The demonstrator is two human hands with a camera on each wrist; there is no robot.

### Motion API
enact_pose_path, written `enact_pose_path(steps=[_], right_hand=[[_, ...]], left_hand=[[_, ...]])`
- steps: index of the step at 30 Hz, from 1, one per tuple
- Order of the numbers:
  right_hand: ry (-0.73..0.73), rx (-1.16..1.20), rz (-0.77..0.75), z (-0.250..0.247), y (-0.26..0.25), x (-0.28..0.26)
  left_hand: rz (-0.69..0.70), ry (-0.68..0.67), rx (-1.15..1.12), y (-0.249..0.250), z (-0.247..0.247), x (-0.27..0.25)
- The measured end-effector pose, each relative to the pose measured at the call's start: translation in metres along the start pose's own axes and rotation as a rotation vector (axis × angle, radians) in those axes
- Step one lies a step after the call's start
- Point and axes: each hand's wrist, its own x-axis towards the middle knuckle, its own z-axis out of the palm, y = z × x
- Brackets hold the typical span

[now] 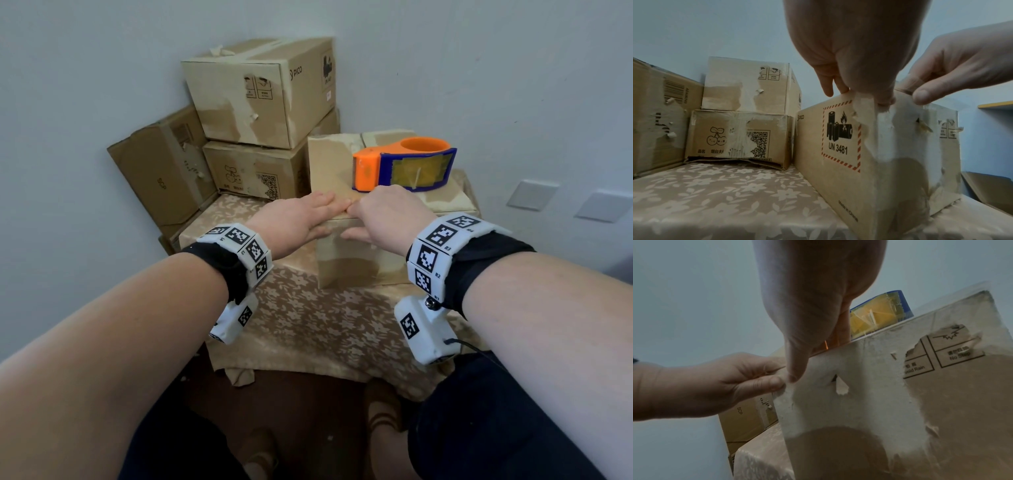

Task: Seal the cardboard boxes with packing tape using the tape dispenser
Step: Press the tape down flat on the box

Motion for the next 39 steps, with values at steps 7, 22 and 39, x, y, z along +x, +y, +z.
enact_pose_path(steps=[7,22,39], right_hand=[[0.012,-0.005,-0.008,0.001,0.003,-0.001],[0.028,0.072,-0.001,0.003,0.006,0.000],[0.079,0.476,0.092,-0.003,0.028,-0.003]], left_hand=[[0.008,0.029,0.020,-0.002,0.005,0.001],[-0.012,-0.011,-0.022,-0.007,0.002,0.004],[-0.288,-0.109,-0.280,0.013,-0.037,0.017]])
